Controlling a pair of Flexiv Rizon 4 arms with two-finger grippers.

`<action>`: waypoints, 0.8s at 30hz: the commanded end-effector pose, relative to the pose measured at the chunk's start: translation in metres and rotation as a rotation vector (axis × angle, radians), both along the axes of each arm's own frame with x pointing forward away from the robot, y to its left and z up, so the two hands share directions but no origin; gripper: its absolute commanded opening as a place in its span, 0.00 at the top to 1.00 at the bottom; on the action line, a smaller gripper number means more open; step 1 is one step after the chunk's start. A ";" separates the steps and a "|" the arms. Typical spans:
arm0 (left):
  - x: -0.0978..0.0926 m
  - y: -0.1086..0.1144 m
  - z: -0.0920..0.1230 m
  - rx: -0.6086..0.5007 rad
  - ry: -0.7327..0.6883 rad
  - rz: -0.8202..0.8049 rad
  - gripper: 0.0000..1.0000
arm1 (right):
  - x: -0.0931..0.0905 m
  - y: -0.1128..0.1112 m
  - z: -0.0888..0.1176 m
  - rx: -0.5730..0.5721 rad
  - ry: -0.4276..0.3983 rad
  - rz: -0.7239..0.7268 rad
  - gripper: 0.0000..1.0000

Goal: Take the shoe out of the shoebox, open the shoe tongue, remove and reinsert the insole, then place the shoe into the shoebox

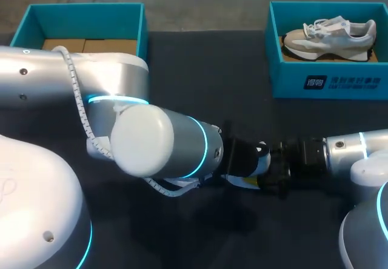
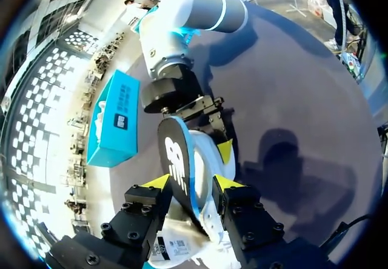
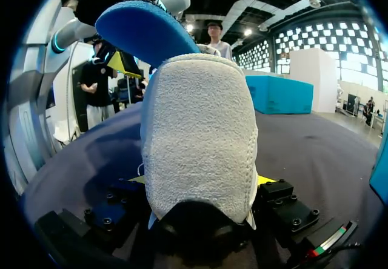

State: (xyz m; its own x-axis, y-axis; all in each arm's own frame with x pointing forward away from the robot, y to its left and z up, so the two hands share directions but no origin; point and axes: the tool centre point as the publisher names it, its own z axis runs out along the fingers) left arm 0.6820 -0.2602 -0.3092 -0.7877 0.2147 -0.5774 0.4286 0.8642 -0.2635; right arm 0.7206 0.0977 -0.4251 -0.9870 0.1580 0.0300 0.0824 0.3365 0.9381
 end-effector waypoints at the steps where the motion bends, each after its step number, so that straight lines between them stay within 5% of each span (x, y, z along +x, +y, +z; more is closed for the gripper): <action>1: -0.005 -0.001 0.000 -0.002 -0.033 0.039 0.56 | 0.000 0.001 -0.001 -0.003 0.000 -0.001 1.00; 24: 0.020 -0.010 -0.011 -0.015 -0.021 0.069 0.60 | 0.000 0.001 -0.001 -0.003 0.000 -0.001 1.00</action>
